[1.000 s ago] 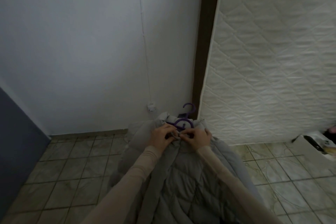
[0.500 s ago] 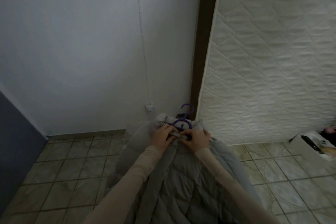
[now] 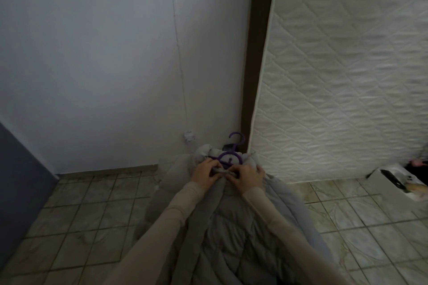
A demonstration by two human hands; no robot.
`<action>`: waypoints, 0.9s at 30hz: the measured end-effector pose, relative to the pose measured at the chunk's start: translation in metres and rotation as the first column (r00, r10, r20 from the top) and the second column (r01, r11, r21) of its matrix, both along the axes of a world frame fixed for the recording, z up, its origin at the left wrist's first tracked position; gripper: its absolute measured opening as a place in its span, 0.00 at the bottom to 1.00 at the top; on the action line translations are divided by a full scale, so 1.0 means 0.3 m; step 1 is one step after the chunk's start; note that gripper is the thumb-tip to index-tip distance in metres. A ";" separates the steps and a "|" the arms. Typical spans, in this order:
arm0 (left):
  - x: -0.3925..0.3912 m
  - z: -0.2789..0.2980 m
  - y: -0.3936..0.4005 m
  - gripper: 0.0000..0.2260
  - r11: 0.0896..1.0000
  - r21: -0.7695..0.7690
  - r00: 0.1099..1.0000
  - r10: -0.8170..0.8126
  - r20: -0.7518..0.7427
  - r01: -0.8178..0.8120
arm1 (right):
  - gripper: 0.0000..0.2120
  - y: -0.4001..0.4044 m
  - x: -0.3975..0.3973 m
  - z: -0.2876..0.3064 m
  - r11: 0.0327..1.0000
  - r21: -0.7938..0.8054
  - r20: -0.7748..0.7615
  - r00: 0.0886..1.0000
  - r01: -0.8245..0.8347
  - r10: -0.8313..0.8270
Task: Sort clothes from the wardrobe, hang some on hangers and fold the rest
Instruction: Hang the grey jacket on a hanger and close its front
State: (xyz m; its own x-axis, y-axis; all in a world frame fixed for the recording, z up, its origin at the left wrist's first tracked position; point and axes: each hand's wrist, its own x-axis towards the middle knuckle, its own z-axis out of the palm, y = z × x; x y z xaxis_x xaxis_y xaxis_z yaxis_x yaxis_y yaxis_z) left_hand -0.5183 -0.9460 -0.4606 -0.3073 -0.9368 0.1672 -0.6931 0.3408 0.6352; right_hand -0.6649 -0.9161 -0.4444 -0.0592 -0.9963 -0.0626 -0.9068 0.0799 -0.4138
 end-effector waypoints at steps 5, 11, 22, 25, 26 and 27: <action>0.010 0.003 0.007 0.12 0.999 0.039 0.998 0.015 -0.057 -0.013 | 0.13 -0.008 0.017 -0.006 1.000 0.009 -0.015 1.000 0.024 -0.024; -0.005 -0.007 0.017 0.11 0.998 0.047 0.995 0.037 -0.091 -0.033 | 0.14 0.016 0.026 -0.011 0.998 -0.053 -0.025 0.999 0.029 -0.030; -0.015 -0.015 0.029 0.12 1.000 0.013 0.992 0.025 0.126 -0.027 | 0.23 0.027 0.057 -0.033 0.978 -0.206 -0.056 0.998 -0.025 0.014; -0.017 -0.013 0.025 0.13 1.000 0.005 0.978 0.022 0.206 -0.024 | 0.13 0.007 0.034 -0.073 0.985 -0.167 -0.033 0.998 -0.053 0.048; -0.017 -0.014 0.023 0.13 1.000 -0.004 0.972 0.020 0.236 -0.020 | 0.13 0.009 0.028 -0.081 0.981 -0.168 -0.060 0.995 -0.093 0.084; -0.015 -0.016 0.021 0.13 1.000 -0.012 0.964 0.016 0.264 -0.014 | 0.13 0.012 0.024 -0.091 0.975 -0.187 -0.121 0.988 -0.118 0.097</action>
